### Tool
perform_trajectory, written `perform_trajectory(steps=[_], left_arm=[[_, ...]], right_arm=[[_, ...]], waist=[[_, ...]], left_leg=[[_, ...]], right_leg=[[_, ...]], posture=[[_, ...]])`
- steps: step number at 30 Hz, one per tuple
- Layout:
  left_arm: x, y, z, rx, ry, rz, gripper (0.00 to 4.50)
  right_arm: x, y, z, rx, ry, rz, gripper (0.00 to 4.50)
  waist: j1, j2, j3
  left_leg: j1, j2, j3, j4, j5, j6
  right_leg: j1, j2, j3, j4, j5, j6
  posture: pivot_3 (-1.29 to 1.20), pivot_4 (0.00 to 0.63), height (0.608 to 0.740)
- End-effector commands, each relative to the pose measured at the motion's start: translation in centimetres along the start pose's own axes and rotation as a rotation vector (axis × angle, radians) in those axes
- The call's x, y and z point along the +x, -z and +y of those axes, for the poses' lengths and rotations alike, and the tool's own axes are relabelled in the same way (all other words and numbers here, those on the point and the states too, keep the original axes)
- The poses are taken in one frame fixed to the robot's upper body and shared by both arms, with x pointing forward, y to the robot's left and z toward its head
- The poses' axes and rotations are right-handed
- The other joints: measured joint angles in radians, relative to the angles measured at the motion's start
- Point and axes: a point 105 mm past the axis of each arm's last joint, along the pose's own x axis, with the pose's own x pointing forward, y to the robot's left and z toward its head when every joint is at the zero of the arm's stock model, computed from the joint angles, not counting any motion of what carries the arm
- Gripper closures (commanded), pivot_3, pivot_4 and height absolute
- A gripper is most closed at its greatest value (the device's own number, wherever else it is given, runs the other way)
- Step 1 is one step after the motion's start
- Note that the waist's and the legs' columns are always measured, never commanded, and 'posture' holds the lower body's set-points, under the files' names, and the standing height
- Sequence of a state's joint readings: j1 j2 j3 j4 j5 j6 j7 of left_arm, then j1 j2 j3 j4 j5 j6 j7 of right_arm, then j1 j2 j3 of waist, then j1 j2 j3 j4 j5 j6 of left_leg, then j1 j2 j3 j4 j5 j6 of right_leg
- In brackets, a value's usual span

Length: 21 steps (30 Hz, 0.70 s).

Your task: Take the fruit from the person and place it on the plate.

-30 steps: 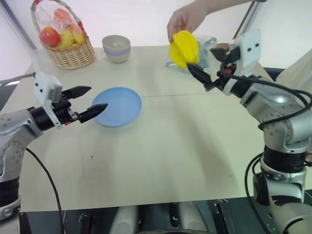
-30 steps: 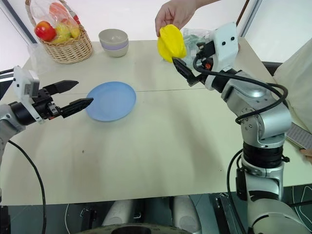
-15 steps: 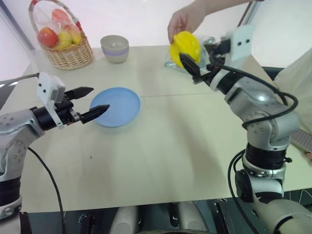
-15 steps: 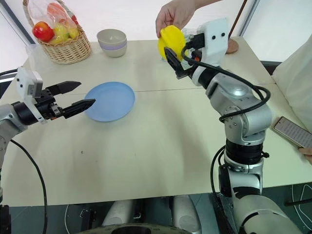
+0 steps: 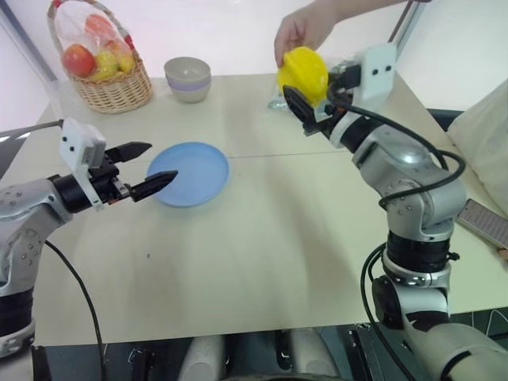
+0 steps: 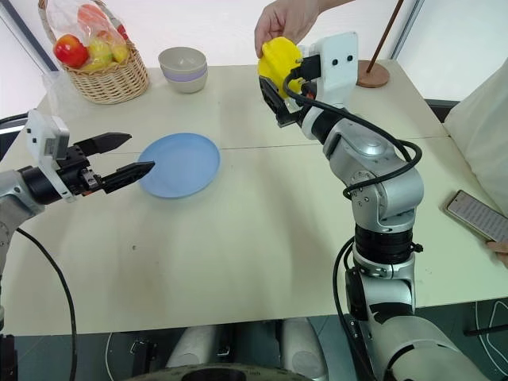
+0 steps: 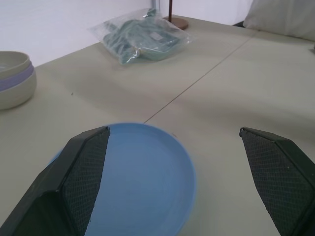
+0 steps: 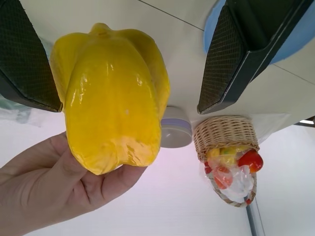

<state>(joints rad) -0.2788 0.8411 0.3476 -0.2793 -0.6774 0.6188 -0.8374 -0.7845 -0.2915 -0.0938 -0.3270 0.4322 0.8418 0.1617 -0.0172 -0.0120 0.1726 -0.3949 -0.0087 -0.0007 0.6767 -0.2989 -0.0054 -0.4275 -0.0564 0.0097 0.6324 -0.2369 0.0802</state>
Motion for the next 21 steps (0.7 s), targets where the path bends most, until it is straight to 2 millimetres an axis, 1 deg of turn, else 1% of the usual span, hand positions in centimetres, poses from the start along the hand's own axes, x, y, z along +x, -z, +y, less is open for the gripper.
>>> perform_trajectory(steps=[1, 2, 4, 5, 6, 18, 21], left_arm=[[-0.4, -1.4, 0.1, 0.056, -0.015, -0.035, 0.00], [-0.4, -1.4, 0.1, 0.057, -0.016, -0.035, 0.00], [-0.4, -1.5, 0.1, 0.058, -0.017, -0.036, 0.00], [-0.4, -1.5, 0.1, 0.059, -0.017, -0.036, 0.00], [-0.4, -1.5, 0.1, 0.059, -0.018, -0.036, 0.00], [-0.8, -1.4, 0.3, 0.058, -0.026, -0.031, 0.00], [-1.1, -1.3, 0.4, 0.056, -0.032, -0.020, 0.00]], right_arm=[[0.0, -1.2, 0.2, -0.017, 0.002, -0.059, 0.96], [0.1, -1.1, 0.1, -0.017, 0.003, -0.059, 1.39], [0.1, -1.1, 0.1, -0.019, 0.005, -0.059, 2.48], [0.1, -1.0, 0.1, -0.020, 0.006, -0.058, 2.93], [0.1, -1.0, 0.2, -0.022, 0.005, -0.056, 3.07], [-0.1, -1.1, 0.5, -0.034, -0.027, -0.052, 3.07], [-0.4, -1.2, 1.5, -0.048, -0.117, -0.042, 3.07]], waist=[[0.000, 0.000, 0.000], [0.000, 0.000, 0.000], [0.000, 0.000, 0.000], [0.000, 0.000, 0.000], [0.000, 0.000, 0.000], [-0.001, 0.000, 0.000], [-0.001, 0.000, 0.000]], left_leg=[[0.000, 0.000, 0.000, 0.000, 0.000, 0.000], [0.000, 0.000, 0.000, 0.000, 0.000, 0.000], [0.000, 0.000, 0.000, 0.000, 0.000, 0.000], [0.000, 0.000, 0.000, 0.000, 0.000, 0.000], [0.000, 0.000, 0.000, 0.000, 0.000, 0.000], [0.000, 0.000, 0.000, -0.001, 0.000, 0.000], [0.000, 0.000, 0.000, -0.001, 0.000, 0.000]], right_leg=[[0.000, 0.000, 0.000, 0.000, 0.000, 0.000], [0.000, 0.000, 0.000, 0.000, 0.000, 0.000], [0.000, 0.000, 0.000, 0.000, 0.000, 0.000], [0.000, 0.000, 0.000, 0.000, 0.000, 0.000], [0.000, 0.000, 0.000, 0.000, 0.000, 0.000], [0.000, 0.000, 0.000, 0.000, 0.000, 0.000], [0.000, 0.000, 0.000, 0.000, 0.000, 0.000]], posture=[[0.00, 0.150, 0.740], [0.00, 0.150, 0.740], [0.00, 0.150, 0.740], [0.00, 0.150, 0.740], [0.00, 0.150, 0.740], [0.00, 0.150, 0.740], [0.00, 0.150, 0.740]])
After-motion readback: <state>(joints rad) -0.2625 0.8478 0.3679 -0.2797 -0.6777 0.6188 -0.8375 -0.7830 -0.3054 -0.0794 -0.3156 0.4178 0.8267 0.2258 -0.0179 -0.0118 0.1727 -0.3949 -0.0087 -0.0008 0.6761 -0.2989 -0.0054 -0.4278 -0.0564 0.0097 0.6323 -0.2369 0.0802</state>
